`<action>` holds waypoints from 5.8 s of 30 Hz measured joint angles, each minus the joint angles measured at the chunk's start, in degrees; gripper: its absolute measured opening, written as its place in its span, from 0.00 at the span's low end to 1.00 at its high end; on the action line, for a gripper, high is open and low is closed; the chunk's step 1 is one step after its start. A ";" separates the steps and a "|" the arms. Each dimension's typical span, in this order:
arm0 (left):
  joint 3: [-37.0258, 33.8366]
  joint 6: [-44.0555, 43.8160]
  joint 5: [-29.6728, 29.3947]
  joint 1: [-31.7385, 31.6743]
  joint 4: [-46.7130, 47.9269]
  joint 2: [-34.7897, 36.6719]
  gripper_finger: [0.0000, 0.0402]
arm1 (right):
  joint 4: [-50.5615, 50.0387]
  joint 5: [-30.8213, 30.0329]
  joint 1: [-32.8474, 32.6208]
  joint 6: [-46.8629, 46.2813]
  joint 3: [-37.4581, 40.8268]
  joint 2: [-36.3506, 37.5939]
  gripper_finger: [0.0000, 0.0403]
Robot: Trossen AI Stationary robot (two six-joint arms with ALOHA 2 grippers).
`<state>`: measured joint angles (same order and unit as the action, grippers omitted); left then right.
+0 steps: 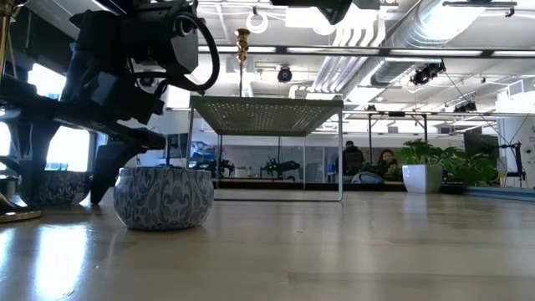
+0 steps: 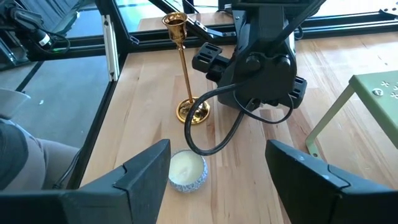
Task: Pick & Place candle stick holders
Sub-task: Put the top blue scented candle on the shelf aligned with the other blue scented candle
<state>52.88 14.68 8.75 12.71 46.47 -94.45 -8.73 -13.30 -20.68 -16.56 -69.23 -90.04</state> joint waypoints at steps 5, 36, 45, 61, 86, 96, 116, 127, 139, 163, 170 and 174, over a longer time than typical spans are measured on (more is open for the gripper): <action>0.00 -0.15 0.13 0.00 -0.03 0.00 0.70 | 0.00 -0.02 0.00 0.02 0.00 0.00 0.64; -0.02 -5.99 -1.42 0.09 0.16 0.00 0.77 | -0.04 -0.01 0.00 0.52 0.00 0.00 0.64; -0.02 -10.98 5.11 0.06 1.70 0.02 0.85 | -0.35 0.00 0.00 0.52 0.00 0.00 0.64; -0.09 -4.18 4.67 0.02 1.45 0.02 0.85 | -0.33 -0.21 0.00 0.52 0.00 0.00 0.64; -0.07 -4.35 4.26 0.00 0.66 0.15 0.85 | -0.33 -0.24 0.00 1.55 -0.02 0.00 0.64; -0.07 0.29 4.24 0.00 -0.91 0.17 0.85 | -0.34 -0.21 0.00 1.41 -0.01 0.00 0.64; -0.02 -1.88 0.97 0.07 -0.63 0.22 0.86 | -0.48 -0.21 0.01 1.48 -0.01 0.00 0.64; 0.00 -3.01 0.86 0.09 -0.62 0.28 0.98 | -0.51 -0.21 0.00 1.55 -0.02 0.00 0.64; -0.02 -2.43 2.42 -1.42 0.93 1.07 0.97 | -1.45 -0.08 0.00 1.40 -0.02 0.00 0.64; 1.90 -1.21 1.32 -2.23 7.95 3.11 0.97 | -1.31 -1.37 0.06 1.55 -0.02 0.00 0.64; -0.11 -1.45 0.92 -2.21 7.55 4.46 0.97 | -1.31 -1.31 0.02 1.55 -0.02 0.00 0.64; -2.02 -2.48 1.53 -2.21 7.56 4.45 0.97 | -1.31 -1.29 0.02 1.11 -0.02 0.00 0.64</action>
<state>50.86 12.19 10.29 10.50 54.03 -90.00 -10.04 -14.59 -20.67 -15.44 -69.25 -90.04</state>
